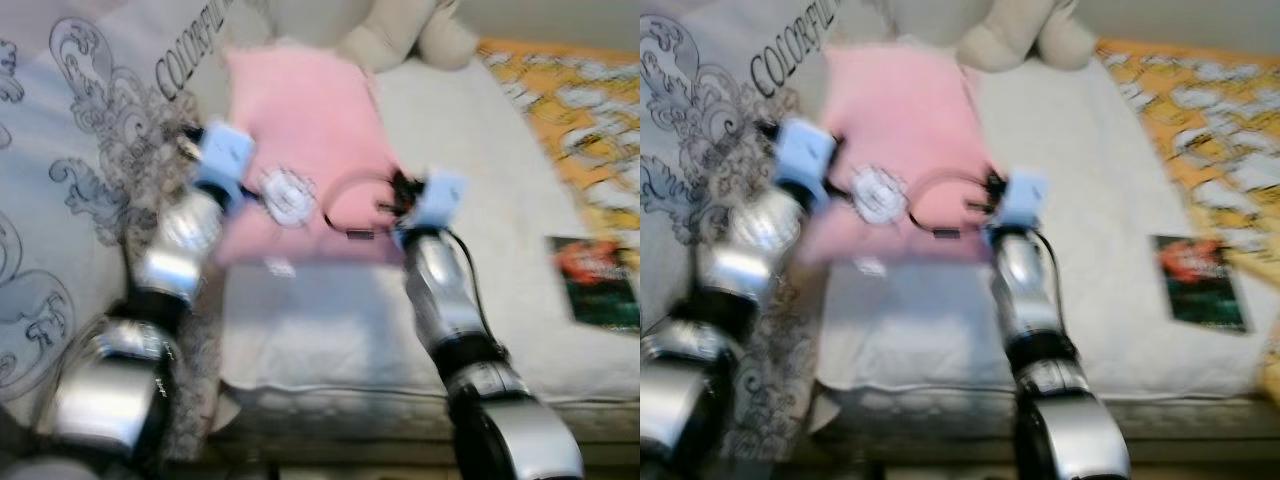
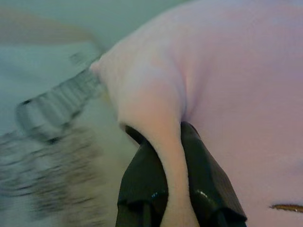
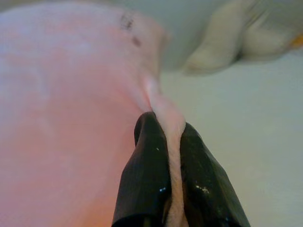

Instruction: Clean up the room

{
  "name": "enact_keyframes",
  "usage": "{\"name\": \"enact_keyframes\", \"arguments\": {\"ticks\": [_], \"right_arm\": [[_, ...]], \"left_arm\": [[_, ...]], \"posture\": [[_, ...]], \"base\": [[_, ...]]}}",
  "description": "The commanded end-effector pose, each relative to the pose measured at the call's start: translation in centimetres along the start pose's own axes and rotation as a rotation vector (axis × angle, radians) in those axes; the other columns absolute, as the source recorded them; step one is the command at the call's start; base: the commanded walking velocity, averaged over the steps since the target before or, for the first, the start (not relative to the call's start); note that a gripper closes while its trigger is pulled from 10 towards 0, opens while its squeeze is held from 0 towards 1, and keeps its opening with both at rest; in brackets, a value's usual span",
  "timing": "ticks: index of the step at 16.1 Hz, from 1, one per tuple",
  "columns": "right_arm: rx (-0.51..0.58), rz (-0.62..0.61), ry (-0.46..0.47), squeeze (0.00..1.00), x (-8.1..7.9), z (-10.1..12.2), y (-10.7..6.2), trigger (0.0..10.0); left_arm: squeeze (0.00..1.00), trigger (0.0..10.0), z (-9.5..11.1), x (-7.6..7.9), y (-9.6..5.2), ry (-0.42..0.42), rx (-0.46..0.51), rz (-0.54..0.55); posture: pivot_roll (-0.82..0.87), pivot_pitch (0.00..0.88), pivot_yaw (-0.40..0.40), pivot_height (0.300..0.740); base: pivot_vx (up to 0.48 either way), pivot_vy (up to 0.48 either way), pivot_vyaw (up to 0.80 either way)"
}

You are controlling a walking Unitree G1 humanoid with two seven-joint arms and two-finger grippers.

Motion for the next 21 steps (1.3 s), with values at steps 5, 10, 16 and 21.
{"name": "enact_keyframes", "arguments": {"ticks": [5,10,16,21], "right_arm": [[-0.216,-0.085,0.277,0.0,-0.5,-4.8,-0.3,10.0],[-0.351,-0.091,0.371,0.0,-1.7,-8.8,-2.3,10.0],[-0.36,-0.118,0.34,0.0,-1.3,-9.6,-3.0,10.0],[-0.462,-0.108,0.229,0.0,-2.9,-11.6,-4.1,10.0]], "left_arm": [[0.0,10.0,0.2,-4.1,1.4,0.169,-0.082,0.009],[0.0,10.0,1.3,-4.2,1.9,0.268,-0.047,-0.018],[0.0,10.0,3.4,-2.2,2.6,0.319,0.032,-0.113],[0.0,10.0,2.4,0.8,2.2,0.363,0.026,-0.261]], "posture": [[0.13,0.167,0.048,0.74],[0.14,0.191,0.054,0.74],[0.14,0.198,0.068,0.74],[0.12,0.187,0.073,0.74]], "base": [[0.0,0.0,0.0],[0.0,0.0,0.0],[0.0,0.0,0.0],[0.0,0.0,0.0]]}}
Point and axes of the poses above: a point about 5 cm out from each wrist's last joint towards the gripper, its own y axis pointing out of the wrist towards the gripper, its own z axis along the axis of the wrist's last joint, x = y × z, the point moved 5 cm from there along y, pointing out of the wrist towards the gripper, and after that the axes turned 6 degrees about y, right-handed, at the moved point
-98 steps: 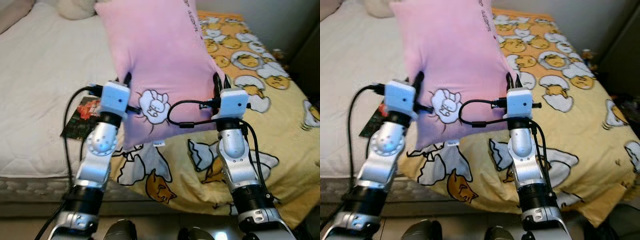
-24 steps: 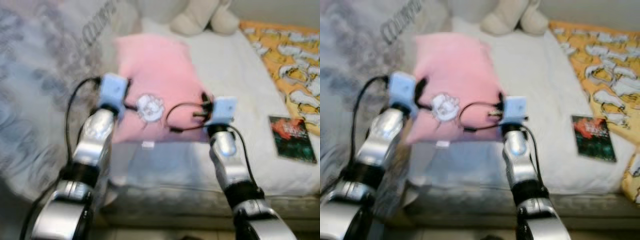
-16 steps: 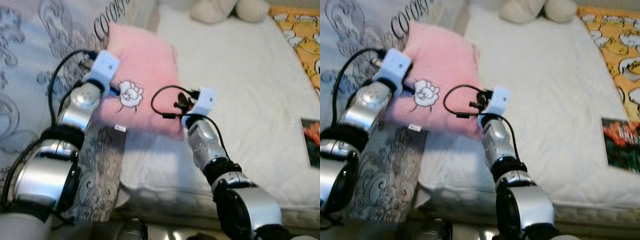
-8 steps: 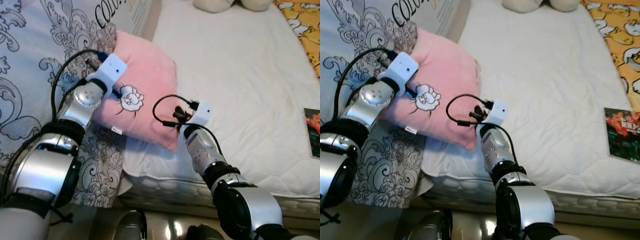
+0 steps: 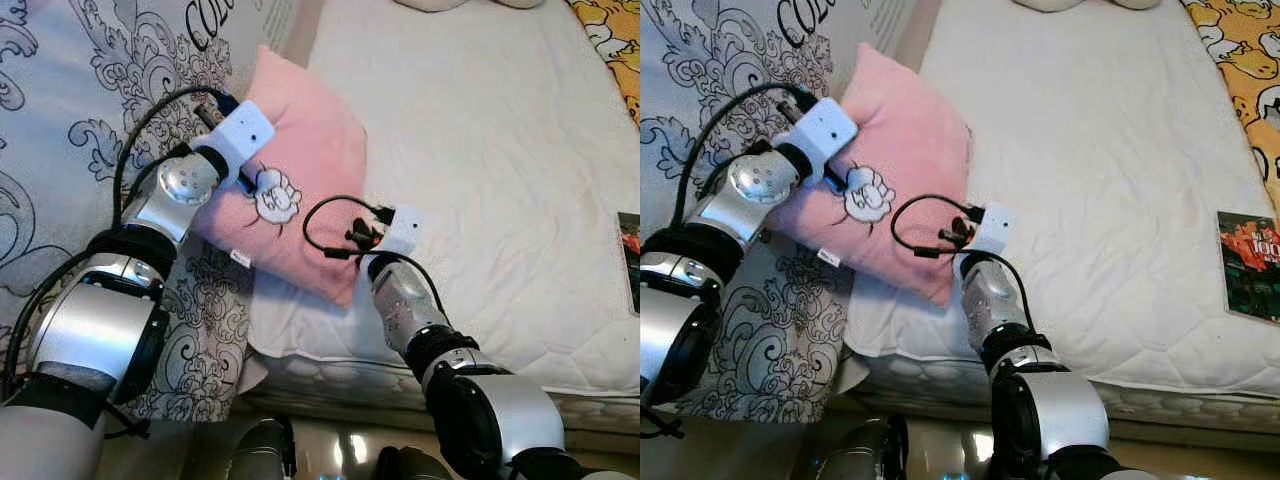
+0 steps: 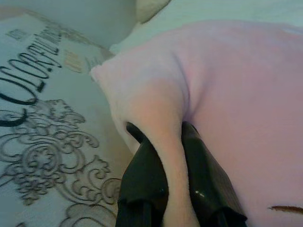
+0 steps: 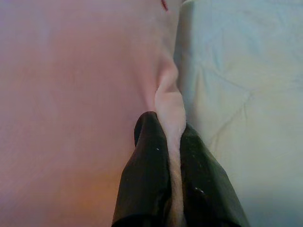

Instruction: Clean up the room

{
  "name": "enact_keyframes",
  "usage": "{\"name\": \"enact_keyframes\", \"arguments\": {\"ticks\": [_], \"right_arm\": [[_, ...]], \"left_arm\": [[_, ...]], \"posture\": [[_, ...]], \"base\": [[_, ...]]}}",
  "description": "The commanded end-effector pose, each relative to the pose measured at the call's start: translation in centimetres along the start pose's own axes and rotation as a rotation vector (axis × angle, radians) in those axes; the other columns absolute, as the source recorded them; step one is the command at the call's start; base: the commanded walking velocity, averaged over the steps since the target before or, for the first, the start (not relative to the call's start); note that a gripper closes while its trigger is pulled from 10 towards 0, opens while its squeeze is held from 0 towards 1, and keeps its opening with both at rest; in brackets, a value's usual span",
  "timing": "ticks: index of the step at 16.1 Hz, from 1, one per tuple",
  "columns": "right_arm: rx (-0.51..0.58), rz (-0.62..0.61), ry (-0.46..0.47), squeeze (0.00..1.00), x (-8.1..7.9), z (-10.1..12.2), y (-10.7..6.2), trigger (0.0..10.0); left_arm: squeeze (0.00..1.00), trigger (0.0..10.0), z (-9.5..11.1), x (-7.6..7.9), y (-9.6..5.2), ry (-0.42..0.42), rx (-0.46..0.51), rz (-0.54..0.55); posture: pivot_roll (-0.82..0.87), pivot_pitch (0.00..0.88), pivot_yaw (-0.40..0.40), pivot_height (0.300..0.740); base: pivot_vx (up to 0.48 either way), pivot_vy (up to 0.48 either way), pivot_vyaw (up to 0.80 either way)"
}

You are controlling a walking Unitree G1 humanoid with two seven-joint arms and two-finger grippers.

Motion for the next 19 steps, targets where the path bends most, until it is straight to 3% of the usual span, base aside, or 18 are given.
{"name": "enact_keyframes", "arguments": {"ticks": [1,2,3,4,8,9,11,13,14,15,16,17,18,19], "right_arm": [[-0.125,-0.003,0.032,0.0,-2.1,-4.8,-1.1,10.0],[-0.13,-0.022,0.019,0.67,-1.7,-5.0,-1.1,10.0],[-0.14,-0.043,0.002,1.0,-1.3,-5.2,-1.2,10.0],[-0.146,-0.056,-0.008,1.0,-1.0,-5.4,-1.3,10.0],[-0.124,-0.064,-0.003,1.0,-0.8,-4.7,-1.1,10.0],[-0.11,-0.06,-0.013,1.0,-0.9,-4.4,-1.0,10.0],[-0.074,-0.018,-0.096,1.0,-1.6,-3.4,-0.7,10.0],[0.057,0.008,-0.224,1.0,-1.4,-0.7,-0.5,10.0],[0.181,0.006,-0.261,1.0,-0.7,1.9,-0.7,10.0],[0.32,0.004,-0.297,1.0,0.0,4.8,-1.5,10.0],[0.452,-0.001,-0.362,1.0,0.7,7.2,-3.2,10.0],[0.523,-0.022,-0.411,1.0,1.5,8.5,-4.8,10.0],[0.58,-0.047,-0.463,1.0,2.7,9.5,-6.7,10.0],[0.613,-0.068,-0.514,1.0,3.6,10.1,-8.4,10.0]], "left_arm": [[0.0,10.0,0.2,-0.7,-0.2,0.04,0.014,0.008],[0.0,10.0,0.0,0.0,-0.2,0.061,0.009,-0.02],[0.67,10.0,-0.5,0.9,-0.2,0.082,-0.01,-0.054],[1.0,10.0,-1.1,1.3,-0.3,0.08,-0.038,-0.062],[1.0,10.0,-1.1,0.5,-0.2,0.105,-0.052,-0.035],[1.0,10.0,-1.2,-0.1,-0.3,0.058,-0.057,-0.03],[1.0,10.0,-1.5,-1.0,-0.6,0.068,-0.062,-0.007],[1.0,10.0,-1.4,-1.8,-1.2,0.039,-0.014,0.015],[1.0,10.0,-1.1,-2.9,-1.8,-0.004,0.032,0.06],[1.0,10.0,-0.8,-4.7,-2.9,-0.114,0.089,0.146],[1.0,10.0,-0.7,-6.3,-4.7,-0.257,0.151,0.23],[1.0,10.0,-0.5,-6.6,-6.2,-0.352,0.194,0.274],[1.0,10.0,-0.4,-6.1,-7.8,-0.453,0.225,0.325],[1.0,10.0,-0.5,-3.9,-9.2,-0.537,0.225,0.345]], "posture": [[0.12,0.187,0.073,0.74],[0.12,0.189,0.071,0.74],[0.11,0.19,0.071,0.74],[0.11,0.192,0.07,0.74],[0.1,0.187,0.068,0.74],[0.11,0.174,0.065,0.74],[0.11,0.145,0.063,0.74],[0.09,0.106,0.054,0.74],[0.08,0.062,0.043,0.74],[0.07,0.04,0.04,0.74],[0.06,0.013,0.03,0.74],[0.06,0.0,0.021,0.74],[0.06,0.0,0.007,0.74],[0.05,0.0,-0.005,0.74]], "base": [[0.0,0.0,0.0],[0.0,0.0,0.0],[0.0,0.0,0.0],[0.0,0.0,0.0],[0.0,0.0,0.0],[0.0,0.0,0.0],[0.0,0.0,0.0],[0.0,0.0,0.0],[0.0,0.0,0.0],[0.0,0.0,0.0],[0.0,0.0,0.0],[0.0,0.0,0.0],[0.0,0.0,0.0],[0.0,0.0,0.0]]}}
Point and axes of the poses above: a point about 5 cm out from each wrist's last joint towards the gripper, its own y axis pointing out of the wrist towards the gripper, its own z axis along the axis of the wrist's last joint, x = y × z, the point moved 5 cm from there along y, pointing out of the wrist towards the gripper, and after that the axes turned 6 degrees about y, right-handed, at the moved point
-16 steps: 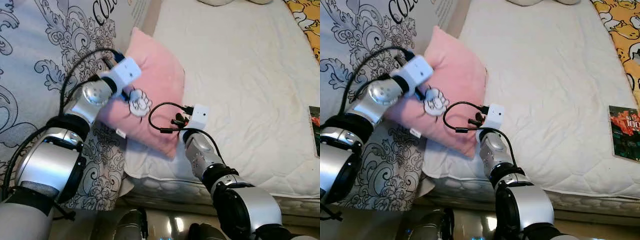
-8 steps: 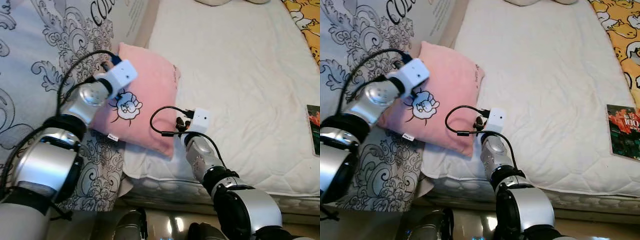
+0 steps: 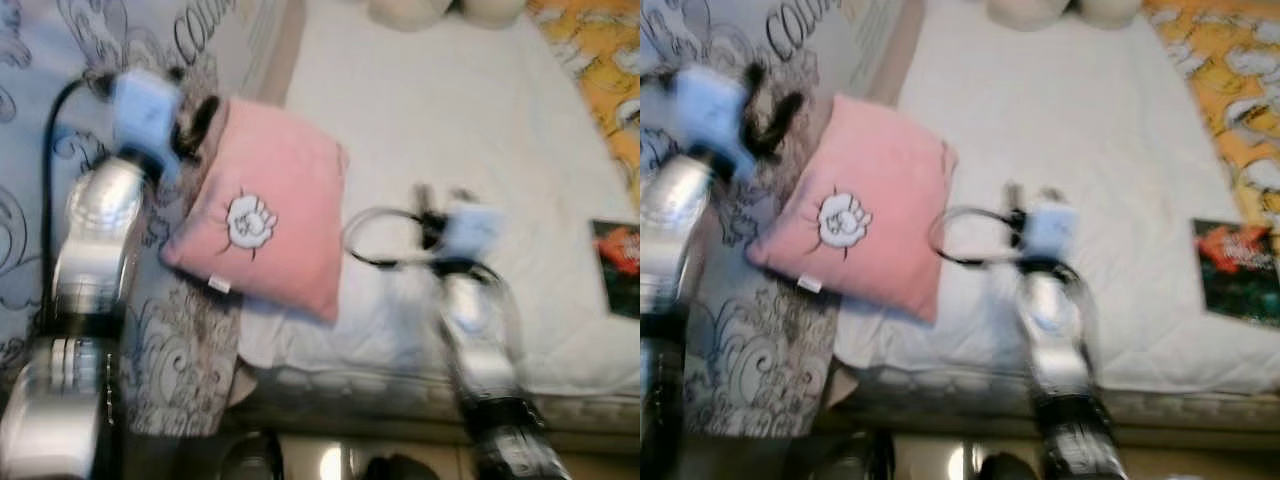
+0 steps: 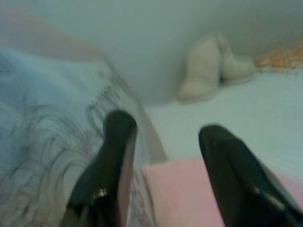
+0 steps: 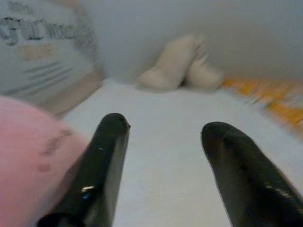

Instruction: Clean up the room

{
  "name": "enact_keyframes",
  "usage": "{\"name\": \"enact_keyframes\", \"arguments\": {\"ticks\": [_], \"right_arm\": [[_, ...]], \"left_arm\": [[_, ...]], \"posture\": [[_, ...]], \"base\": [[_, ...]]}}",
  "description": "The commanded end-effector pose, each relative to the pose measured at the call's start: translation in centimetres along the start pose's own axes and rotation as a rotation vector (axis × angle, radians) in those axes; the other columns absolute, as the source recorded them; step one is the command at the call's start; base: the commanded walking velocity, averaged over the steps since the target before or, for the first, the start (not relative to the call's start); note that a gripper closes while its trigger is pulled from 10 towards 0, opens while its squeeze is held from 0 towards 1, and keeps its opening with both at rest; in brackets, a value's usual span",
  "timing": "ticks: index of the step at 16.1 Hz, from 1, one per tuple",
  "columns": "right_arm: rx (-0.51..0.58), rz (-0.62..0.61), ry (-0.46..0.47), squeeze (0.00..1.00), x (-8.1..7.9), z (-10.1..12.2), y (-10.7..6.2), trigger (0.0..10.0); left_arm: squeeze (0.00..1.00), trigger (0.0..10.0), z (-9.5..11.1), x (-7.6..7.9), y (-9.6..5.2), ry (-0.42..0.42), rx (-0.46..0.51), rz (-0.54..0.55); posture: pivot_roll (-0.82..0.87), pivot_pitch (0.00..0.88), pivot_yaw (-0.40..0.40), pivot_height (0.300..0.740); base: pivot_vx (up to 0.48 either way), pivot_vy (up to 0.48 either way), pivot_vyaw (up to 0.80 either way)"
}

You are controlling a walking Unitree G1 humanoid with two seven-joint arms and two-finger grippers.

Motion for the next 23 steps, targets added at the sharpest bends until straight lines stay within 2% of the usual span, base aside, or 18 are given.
{"name": "enact_keyframes", "arguments": {"ticks": [1,2,3,4,5,6,7,8,9,11,14,17,20,23], "right_arm": [[0.032,0.017,-0.034,1.0,0.2,1.2,-0.3,10.0],[0.032,0.023,-0.051,1.0,0.6,1.2,-0.8,10.0],[0.015,0.042,-0.087,1.0,1.1,0.6,-1.7,10.0],[-0.076,0.108,-0.089,1.0,1.0,-2.0,-2.9,10.0],[-0.121,0.152,-0.076,1.0,0.4,-2.8,-2.8,10.0],[-0.14,0.167,-0.073,1.0,0.1,-2.9,-2.8,10.0],[-0.159,0.169,-0.114,1.0,-0.3,-3.0,-2.0,10.0],[-0.145,0.143,-0.129,0.0,-0.1,-2.4,-1.1,10.0],[-0.18,0.116,-0.089,0.0,0.2,-2.9,-0.2,10.0],[-0.181,0.121,-0.085,0.0,0.0,-2.9,0.2,10.0],[-0.173,0.13,-0.08,0.0,-0.5,-2.6,1.2,10.0],[-0.165,0.113,-0.083,0.0,-0.1,-2.5,1.7,10.0],[-0.165,0.072,-0.088,0.0,0.9,-2.6,1.7,10.0],[-0.171,0.055,-0.093,0.0,1.2,-2.9,1.4,10.0]], "left_arm": [[1.0,10.0,-1.6,1.5,-1.8,-0.1,-0.065,0.013],[1.0,10.0,-2.7,3.2,-3.0,-0.141,-0.102,-0.004],[1.0,10.0,-3.7,5.6,-4.9,-0.152,-0.13,-0.038],[0.0,10.0,-5.5,6.7,-7.1,-0.077,-0.189,0.033],[0.0,10.0,-6.1,7.0,-7.4,-0.152,-0.21,0.051],[0.0,10.0,-6.1,7.1,-7.6,-0.173,-0.223,0.052],[0.0,10.0,-6.2,7.4,-7.5,-0.202,-0.241,0.065],[0.0,10.0,-6.3,7.6,-7.3,-0.208,-0.263,0.073],[0.0,10.0,-6.4,7.8,-6.9,-0.196,-0.265,0.073],[0.0,10.0,-6.5,7.6,-6.6,-0.184,-0.26,0.085],[0.0,10.0,-6.4,7.1,-4.9,-0.167,-0.243,0.093],[0.0,10.0,-6.2,8.2,-4.2,-0.186,-0.233,0.068],[0.0,10.0,-5.7,10.1,-3.7,-0.199,-0.205,-0.009],[0.0,10.0,-5.7,10.8,-3.5,-0.223,-0.207,-0.038]], "posture": [[0.05,0.0,-0.013,0.74],[0.04,0.0,-0.022,0.74],[0.03,0.0,-0.032,0.74],[0.03,0.0,-0.052,0.74],[0.03,0.0,-0.067,0.74],[0.03,0.0,-0.067,0.74],[0.03,0.0,-0.078,0.74],[0.03,0.0,-0.08,0.74],[0.03,0.0,-0.079,0.74],[0.03,0.0,-0.078,0.74],[0.03,0.0,-0.074,0.74],[0.02,0.0,-0.055,0.74],[0.0,0.0,-0.034,0.74],[-0.01,0.0,-0.027,0.74]], "base": [[0.0,0.0,0.0],[0.0,0.0,0.0],[0.0,0.0,0.0],[0.0,0.0,0.0],[0.0,0.0,0.0],[0.0,0.0,0.0],[0.0,-0.375,0.0],[0.0,-0.454,0.0],[0.0,-0.45,0.0],[0.0,-0.428,0.0],[0.271,-0.391,0.0],[0.291,-0.377,0.0],[0.296,-0.375,0.0],[0.3,-0.371,0.0]]}}
Point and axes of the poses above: a point about 5 cm out from each wrist's last joint towards the gripper, its own y axis pointing out of the wrist towards the gripper, its own z axis along the axis of the wrist's last joint, x = y × z, the point moved 5 cm from there along y, pointing out of the wrist towards the gripper, and after that the axes turned 6 degrees about y, right-handed, at the moved point
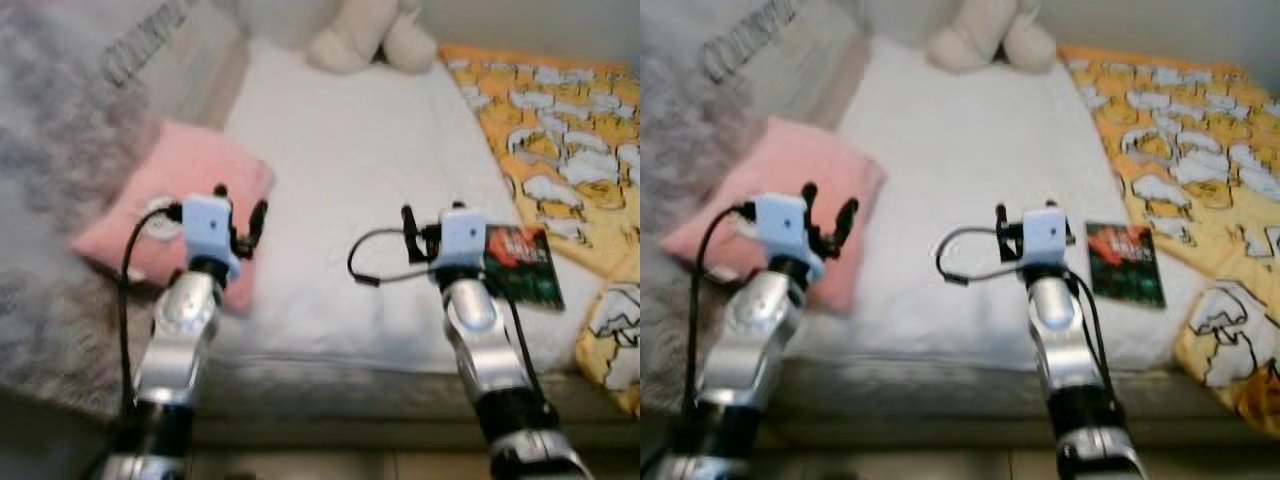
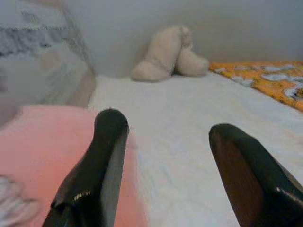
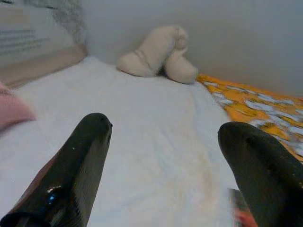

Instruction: Clean up the room

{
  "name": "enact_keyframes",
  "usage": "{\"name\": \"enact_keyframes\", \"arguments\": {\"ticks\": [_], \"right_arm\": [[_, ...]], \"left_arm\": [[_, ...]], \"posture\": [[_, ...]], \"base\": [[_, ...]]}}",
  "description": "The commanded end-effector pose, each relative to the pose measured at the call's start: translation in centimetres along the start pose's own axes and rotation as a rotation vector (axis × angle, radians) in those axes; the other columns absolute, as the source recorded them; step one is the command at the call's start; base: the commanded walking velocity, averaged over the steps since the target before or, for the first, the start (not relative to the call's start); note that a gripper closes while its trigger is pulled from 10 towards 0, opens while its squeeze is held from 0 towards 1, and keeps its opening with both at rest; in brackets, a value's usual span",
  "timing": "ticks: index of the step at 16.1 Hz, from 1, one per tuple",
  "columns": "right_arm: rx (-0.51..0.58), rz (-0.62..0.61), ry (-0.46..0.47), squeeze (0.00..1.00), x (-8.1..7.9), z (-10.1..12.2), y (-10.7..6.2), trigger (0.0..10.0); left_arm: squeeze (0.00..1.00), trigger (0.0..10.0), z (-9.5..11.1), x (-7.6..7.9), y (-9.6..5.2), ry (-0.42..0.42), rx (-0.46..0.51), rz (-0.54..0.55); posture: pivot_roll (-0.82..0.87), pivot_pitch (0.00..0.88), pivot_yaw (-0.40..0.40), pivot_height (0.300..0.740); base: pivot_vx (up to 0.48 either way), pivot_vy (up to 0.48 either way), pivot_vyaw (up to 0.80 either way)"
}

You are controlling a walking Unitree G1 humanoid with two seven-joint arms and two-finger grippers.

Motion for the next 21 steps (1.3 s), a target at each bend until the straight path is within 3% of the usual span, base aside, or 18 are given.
{"name": "enact_keyframes", "arguments": {"ticks": [1,4,9,14,19,21], "right_arm": [[-0.006,-0.046,0.004,0.0,1.7,-0.2,-0.2,10.0],[-0.017,-0.049,0.005,0.0,2.3,-0.2,-0.4,10.0],[-0.01,-0.041,-0.017,0.0,2.5,0.1,-0.5,10.0],[-0.032,-0.049,-0.053,0.0,2.7,-0.1,-0.6,10.0],[-0.034,-0.058,-0.042,0.0,3.0,-0.5,-1.7,10.0],[-0.033,-0.055,-0.049,0.0,2.8,-0.4,-2.0,10.0]], "left_arm": [[0.0,10.0,-0.2,1.2,-0.1,-0.024,-0.009,-0.031],[0.0,10.0,-1.4,1.6,-0.5,-0.054,-0.048,-0.027],[0.0,10.0,-1.5,2.2,0.3,-0.054,-0.054,-0.053],[0.0,10.0,-1.8,2.1,1.9,0.051,-0.079,-0.044],[0.0,10.0,-2.7,3.9,3.2,0.053,-0.117,-0.142],[0.0,10.0,-3.5,4.3,4.2,0.017,-0.164,-0.161]], "posture": [[-0.02,0.0,-0.026,0.74],[-0.06,0.0,-0.027,0.74],[-0.09,0.0,-0.012,0.74],[-0.12,0.0,0.008,0.74],[-0.17,0.0,0.042,0.74],[-0.18,0.0,0.044,0.74]], "base": [[0.296,-0.375,0.0],[0.296,-0.375,0.0],[0.297,-0.373,0.0],[0.118,-0.15,-0.14],[0.0,0.0,-0.27],[0.0,0.0,0.0]]}}
Point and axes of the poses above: a point about 5 cm out from each wrist's last joint towards the gripper, its own y axis pointing out of the wrist towards the gripper, its own z axis along the axis of the wrist's last joint, x = y × z, the point moved 5 cm from there along y, pointing out of the wrist towards the gripper, and after that the axes turned 6 degrees about y, right-handed, at the moved point
